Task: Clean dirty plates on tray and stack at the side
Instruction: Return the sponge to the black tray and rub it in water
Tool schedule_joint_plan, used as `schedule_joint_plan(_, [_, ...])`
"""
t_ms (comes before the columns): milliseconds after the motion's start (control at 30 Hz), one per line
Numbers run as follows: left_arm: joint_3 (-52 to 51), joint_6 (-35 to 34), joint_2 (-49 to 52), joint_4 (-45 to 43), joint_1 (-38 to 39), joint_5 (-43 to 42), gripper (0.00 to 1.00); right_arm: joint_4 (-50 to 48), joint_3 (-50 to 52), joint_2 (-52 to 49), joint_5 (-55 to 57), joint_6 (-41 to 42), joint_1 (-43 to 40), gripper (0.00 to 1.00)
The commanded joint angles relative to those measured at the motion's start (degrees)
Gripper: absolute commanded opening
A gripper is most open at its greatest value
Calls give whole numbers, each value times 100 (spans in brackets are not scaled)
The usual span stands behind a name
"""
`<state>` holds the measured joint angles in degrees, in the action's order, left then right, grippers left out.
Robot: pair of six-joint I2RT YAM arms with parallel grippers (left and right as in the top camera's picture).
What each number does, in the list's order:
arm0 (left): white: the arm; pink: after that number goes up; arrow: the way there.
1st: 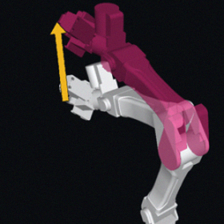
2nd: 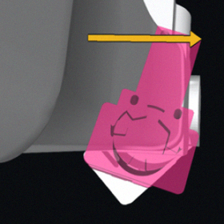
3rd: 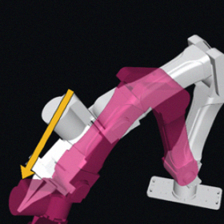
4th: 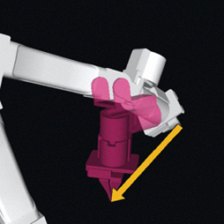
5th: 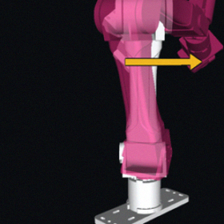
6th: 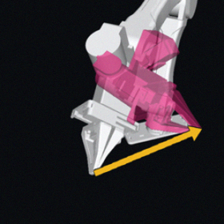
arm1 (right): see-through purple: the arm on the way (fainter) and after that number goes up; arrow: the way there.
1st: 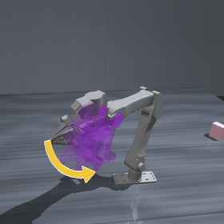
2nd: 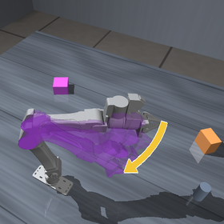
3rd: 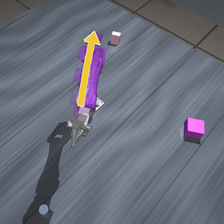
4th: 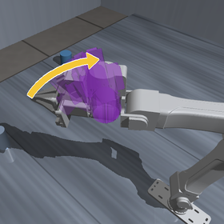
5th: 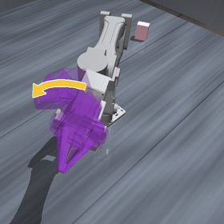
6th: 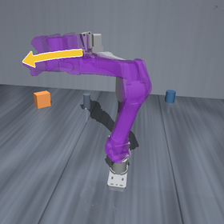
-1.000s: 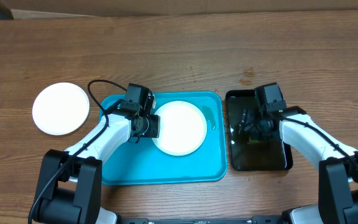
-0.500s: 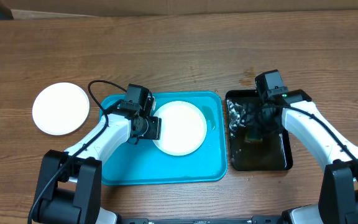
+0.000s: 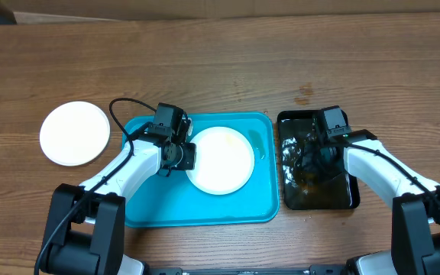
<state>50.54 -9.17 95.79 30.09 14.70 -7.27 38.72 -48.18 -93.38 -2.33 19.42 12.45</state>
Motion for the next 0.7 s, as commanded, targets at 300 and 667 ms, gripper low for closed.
schedule_joint_plan(300, [-59, 341, 48, -15, 44, 317, 4, 2201, -1880, 317, -149, 2, -4, 4])
schedule_joint_plan(667, [-59, 317, 48, -31, 44, 197, 4, 2778, -1799, 291, -649, -232, 39, 4])
